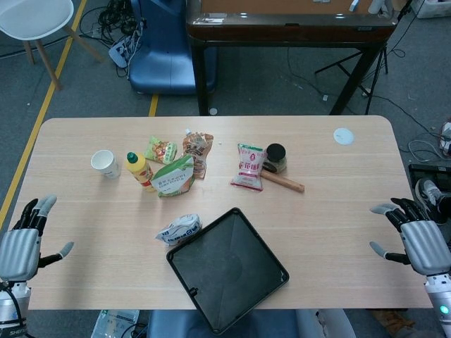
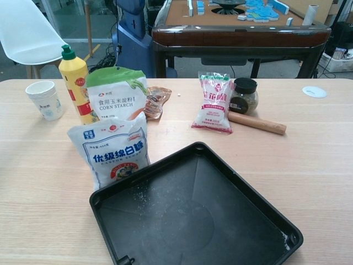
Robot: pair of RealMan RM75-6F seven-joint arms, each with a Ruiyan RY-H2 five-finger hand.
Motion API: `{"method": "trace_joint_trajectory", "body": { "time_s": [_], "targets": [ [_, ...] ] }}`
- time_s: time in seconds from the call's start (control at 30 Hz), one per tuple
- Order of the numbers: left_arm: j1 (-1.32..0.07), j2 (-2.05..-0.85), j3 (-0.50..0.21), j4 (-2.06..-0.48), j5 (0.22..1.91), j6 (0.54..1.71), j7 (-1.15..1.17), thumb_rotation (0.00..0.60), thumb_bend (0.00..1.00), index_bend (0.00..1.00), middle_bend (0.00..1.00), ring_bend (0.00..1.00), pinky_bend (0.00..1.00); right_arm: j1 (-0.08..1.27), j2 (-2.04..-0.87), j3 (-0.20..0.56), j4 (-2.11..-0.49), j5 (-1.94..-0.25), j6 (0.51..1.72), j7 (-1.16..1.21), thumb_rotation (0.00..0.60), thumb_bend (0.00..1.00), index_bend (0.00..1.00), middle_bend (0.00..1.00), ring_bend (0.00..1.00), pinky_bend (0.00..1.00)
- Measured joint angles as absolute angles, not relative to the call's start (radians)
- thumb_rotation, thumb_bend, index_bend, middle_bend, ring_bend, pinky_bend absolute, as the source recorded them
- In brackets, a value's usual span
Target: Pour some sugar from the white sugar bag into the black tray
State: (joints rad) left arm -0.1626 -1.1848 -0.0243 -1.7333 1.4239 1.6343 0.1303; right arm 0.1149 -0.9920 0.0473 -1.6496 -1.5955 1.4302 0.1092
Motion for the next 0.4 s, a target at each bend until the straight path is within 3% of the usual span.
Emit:
{"method": "trace_joint_trajectory", "body": {
  "time_s": [0.4],
  "targets": [
    [-0.075,-1.228,0.012,-1.703,1.452,1.675,0.192,0.6,0.15,0.1,0.11,0.06,0.29,0.126,-1.01,0.038,-1.644,-1.619,1.435,0.086,0.6,0.21,0.29,0.29,0.15,0.12]
  ]
}}
